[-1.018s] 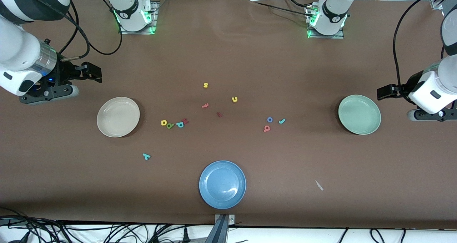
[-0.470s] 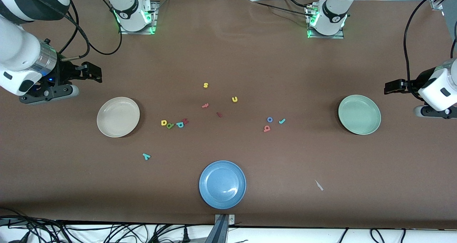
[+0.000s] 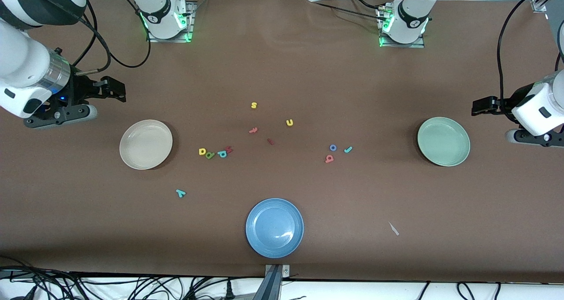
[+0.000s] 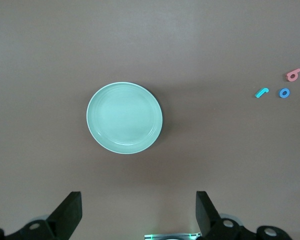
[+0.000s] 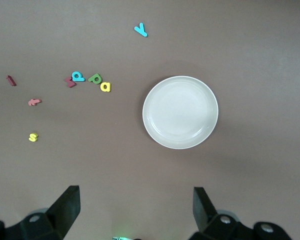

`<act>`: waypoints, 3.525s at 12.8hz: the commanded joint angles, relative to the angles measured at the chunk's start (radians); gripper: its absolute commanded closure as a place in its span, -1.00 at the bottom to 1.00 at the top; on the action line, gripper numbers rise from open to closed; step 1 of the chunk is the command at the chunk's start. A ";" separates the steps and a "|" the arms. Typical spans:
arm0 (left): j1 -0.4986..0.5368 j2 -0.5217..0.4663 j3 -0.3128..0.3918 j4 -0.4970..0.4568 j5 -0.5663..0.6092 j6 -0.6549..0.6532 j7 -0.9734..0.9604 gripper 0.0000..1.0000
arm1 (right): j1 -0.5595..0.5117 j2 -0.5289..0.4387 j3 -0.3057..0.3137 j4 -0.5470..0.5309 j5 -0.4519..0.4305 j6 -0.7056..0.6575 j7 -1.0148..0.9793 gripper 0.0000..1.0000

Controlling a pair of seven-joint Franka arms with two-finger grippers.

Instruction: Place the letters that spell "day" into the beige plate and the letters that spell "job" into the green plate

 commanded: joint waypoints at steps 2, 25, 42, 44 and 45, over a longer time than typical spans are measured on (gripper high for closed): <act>0.036 -0.003 0.006 0.008 -0.043 0.004 0.017 -1.00 | -0.001 -0.004 0.003 0.017 0.019 -0.021 0.014 -1.00; -0.162 0.084 -0.002 -0.128 -0.210 0.244 -0.602 -0.99 | -0.001 -0.003 0.000 0.017 0.019 -0.019 0.014 -1.00; -0.444 0.397 -0.002 -0.313 -0.114 0.892 -1.122 -0.77 | -0.010 0.005 -0.010 0.021 0.017 -0.016 0.011 -1.00; -0.440 0.390 -0.002 -0.351 -0.114 0.894 -1.070 -0.77 | -0.015 0.008 -0.013 0.021 0.013 -0.018 0.011 -1.00; -0.435 0.390 -0.002 -0.362 -0.114 0.894 -1.051 -0.77 | -0.021 0.001 -0.026 0.021 0.017 -0.012 0.011 -1.00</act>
